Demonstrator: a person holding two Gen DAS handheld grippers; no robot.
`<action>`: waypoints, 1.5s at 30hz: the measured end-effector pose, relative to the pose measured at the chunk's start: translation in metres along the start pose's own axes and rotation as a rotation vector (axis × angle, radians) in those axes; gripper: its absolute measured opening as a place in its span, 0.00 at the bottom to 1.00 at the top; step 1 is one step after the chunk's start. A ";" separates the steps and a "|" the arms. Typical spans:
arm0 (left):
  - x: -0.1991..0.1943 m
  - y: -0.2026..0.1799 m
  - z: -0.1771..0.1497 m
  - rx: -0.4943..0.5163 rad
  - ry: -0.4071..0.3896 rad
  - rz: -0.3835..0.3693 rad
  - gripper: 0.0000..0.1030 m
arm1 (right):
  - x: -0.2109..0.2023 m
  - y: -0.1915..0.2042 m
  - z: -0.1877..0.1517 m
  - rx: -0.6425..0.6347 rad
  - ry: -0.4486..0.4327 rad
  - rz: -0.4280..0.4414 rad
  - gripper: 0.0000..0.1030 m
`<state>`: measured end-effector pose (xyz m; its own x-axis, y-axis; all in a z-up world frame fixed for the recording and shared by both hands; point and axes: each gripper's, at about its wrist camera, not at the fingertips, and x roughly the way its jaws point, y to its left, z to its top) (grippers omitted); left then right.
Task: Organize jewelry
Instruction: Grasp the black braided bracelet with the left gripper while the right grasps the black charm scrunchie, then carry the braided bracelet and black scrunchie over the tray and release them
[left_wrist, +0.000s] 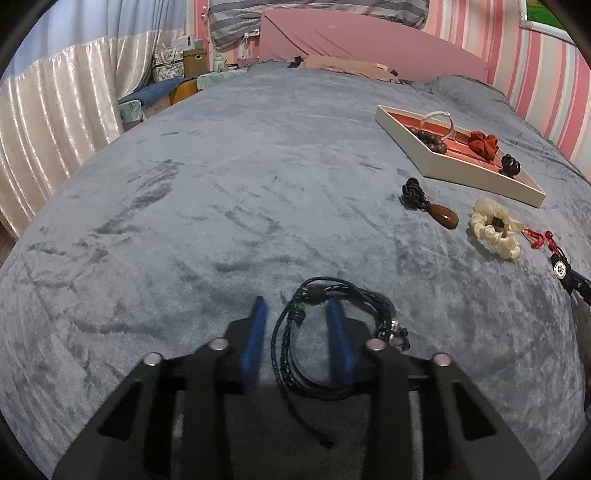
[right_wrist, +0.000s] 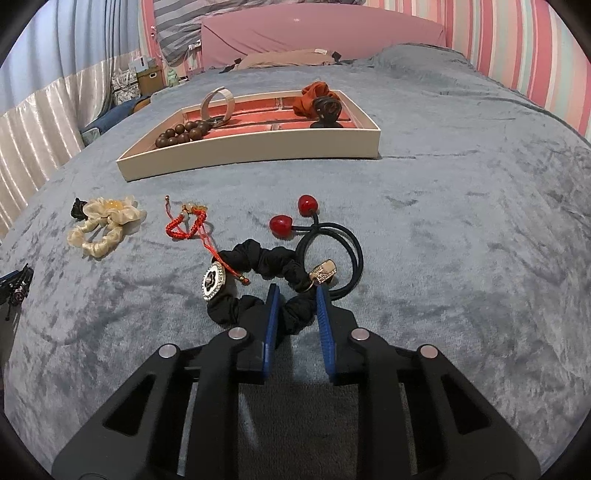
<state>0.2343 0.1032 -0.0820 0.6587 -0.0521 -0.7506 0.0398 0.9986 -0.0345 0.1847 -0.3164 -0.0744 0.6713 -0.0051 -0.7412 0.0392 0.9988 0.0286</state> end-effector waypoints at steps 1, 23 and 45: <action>0.000 0.000 0.000 -0.001 -0.002 0.003 0.25 | -0.001 0.001 0.000 -0.004 -0.008 -0.002 0.16; -0.013 -0.008 0.002 0.027 -0.066 -0.012 0.09 | -0.026 -0.003 0.002 0.015 -0.120 -0.009 0.12; -0.028 -0.065 0.092 0.058 -0.206 -0.079 0.09 | -0.032 -0.009 0.076 -0.009 -0.235 0.012 0.12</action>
<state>0.2825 0.0392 0.0020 0.7911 -0.1369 -0.5961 0.1367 0.9895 -0.0458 0.2190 -0.3289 0.0005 0.8257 -0.0031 -0.5640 0.0240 0.9993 0.0297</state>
